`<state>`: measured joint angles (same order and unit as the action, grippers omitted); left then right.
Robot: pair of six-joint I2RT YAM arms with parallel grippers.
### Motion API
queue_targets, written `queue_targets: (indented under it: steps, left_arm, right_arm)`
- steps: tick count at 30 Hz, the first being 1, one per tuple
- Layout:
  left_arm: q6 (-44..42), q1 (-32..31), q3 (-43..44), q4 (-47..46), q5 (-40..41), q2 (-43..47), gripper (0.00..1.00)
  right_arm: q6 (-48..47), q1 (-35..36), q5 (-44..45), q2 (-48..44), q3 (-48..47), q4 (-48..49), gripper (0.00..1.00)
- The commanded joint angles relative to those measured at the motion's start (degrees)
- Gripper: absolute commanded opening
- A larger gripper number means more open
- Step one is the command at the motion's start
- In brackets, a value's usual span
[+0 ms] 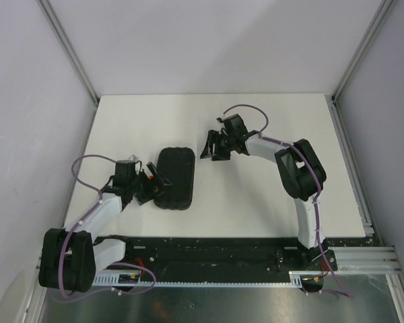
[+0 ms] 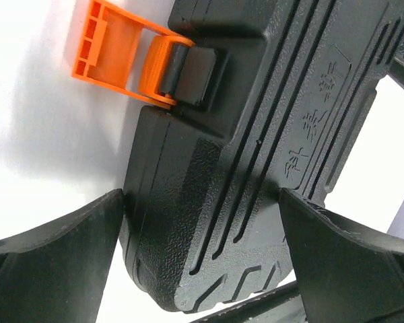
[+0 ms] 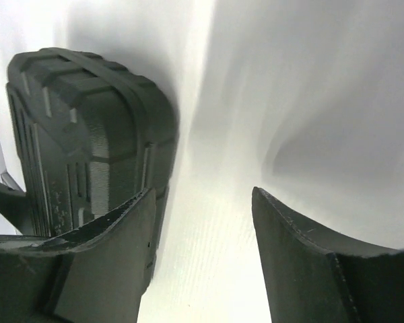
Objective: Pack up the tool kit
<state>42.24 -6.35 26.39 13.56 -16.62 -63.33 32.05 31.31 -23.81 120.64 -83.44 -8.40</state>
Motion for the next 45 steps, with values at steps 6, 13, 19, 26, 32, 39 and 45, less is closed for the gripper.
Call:
queue_targets:
  steps: [6,13,19,26,32,39,45]
  left_arm:
    - [4.79,-2.46,-6.42,-7.48,-2.78,-3.52,0.99]
    - [5.91,-3.63,-7.36,-19.48,-7.48,-8.12,0.97]
    - [6.80,-5.75,-5.82,-25.19,-7.87,-12.48,0.93]
    - [7.54,-6.10,-4.63,-26.54,-6.43,-13.41,0.93]
    - [7.75,-7.17,-3.68,-29.86,-6.98,-15.64,0.99]
    - [9.35,-10.13,-0.74,-36.88,-9.53,-23.24,0.88]
    - [9.25,-10.54,1.41,-38.87,-9.94,-20.91,0.51]
  right_arm:
    - [-4.99,3.12,7.31,-4.16,-6.05,-7.77,0.66]
    - [-6.56,10.80,25.98,-5.13,-12.55,-21.86,0.65]
    - [-7.16,12.72,30.44,-3.30,-13.23,-28.49,0.54]
    - [-8.63,14.57,37.54,-0.61,-15.32,-34.03,0.44]
    - [-7.89,15.63,40.42,5.77,-19.62,-40.41,0.32]
    - [-6.50,11.77,30.18,8.51,-9.33,-36.37,0.16]
    - [-6.39,9.13,23.85,7.74,-2.87,-32.18,0.16]
